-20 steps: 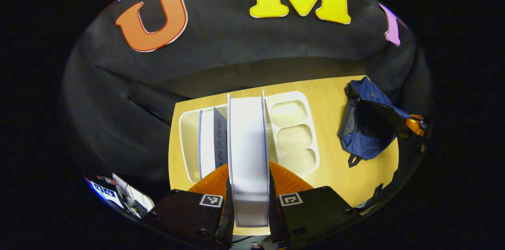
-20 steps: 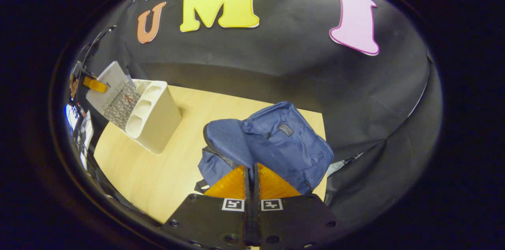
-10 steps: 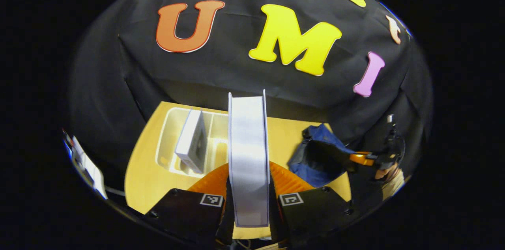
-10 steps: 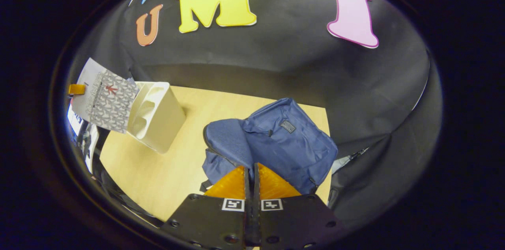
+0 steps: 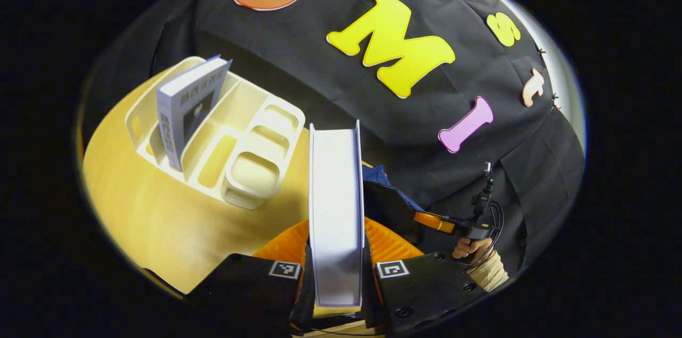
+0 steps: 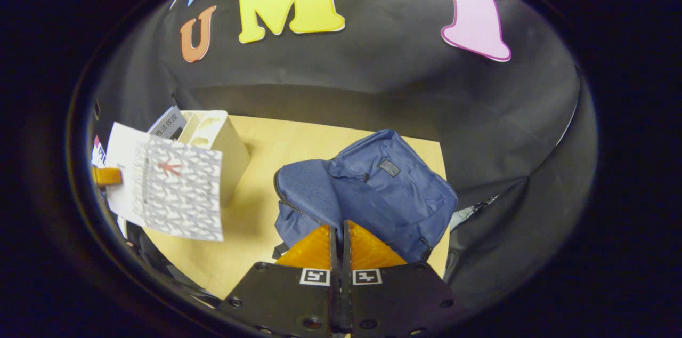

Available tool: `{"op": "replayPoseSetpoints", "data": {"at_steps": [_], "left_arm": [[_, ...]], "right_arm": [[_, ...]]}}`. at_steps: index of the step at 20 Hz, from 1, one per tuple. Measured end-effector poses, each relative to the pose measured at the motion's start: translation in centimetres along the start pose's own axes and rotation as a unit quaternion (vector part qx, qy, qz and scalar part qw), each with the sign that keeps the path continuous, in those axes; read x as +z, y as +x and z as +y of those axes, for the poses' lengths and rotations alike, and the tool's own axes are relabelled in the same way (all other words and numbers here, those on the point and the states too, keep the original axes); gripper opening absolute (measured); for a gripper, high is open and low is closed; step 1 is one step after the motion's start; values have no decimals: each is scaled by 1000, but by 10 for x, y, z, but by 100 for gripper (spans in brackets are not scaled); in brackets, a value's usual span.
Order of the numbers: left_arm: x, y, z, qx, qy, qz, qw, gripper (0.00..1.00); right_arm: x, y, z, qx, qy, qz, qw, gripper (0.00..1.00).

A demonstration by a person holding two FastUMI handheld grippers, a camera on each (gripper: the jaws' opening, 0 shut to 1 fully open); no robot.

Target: Open the schoolbag, grab two books from the bookshelf and put them into the schoolbag.

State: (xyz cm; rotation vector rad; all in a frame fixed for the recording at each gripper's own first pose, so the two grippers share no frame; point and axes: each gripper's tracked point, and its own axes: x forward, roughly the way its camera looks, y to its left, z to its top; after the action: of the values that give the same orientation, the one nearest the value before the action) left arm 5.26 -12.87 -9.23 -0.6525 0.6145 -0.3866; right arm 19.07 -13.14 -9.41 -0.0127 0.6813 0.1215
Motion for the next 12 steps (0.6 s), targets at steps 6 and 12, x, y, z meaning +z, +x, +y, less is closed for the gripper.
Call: {"op": "replayPoseSetpoints", "data": {"at_steps": [6,12], "left_arm": [[-80,75,-9,-50,-120,1,992,42],[-133,153,-33,-90,-186,-1,978,38]], "right_arm": [[-3,6,14,-3,4,15,1000,1],[-9,10,20,2,12,35,999,1]]}}
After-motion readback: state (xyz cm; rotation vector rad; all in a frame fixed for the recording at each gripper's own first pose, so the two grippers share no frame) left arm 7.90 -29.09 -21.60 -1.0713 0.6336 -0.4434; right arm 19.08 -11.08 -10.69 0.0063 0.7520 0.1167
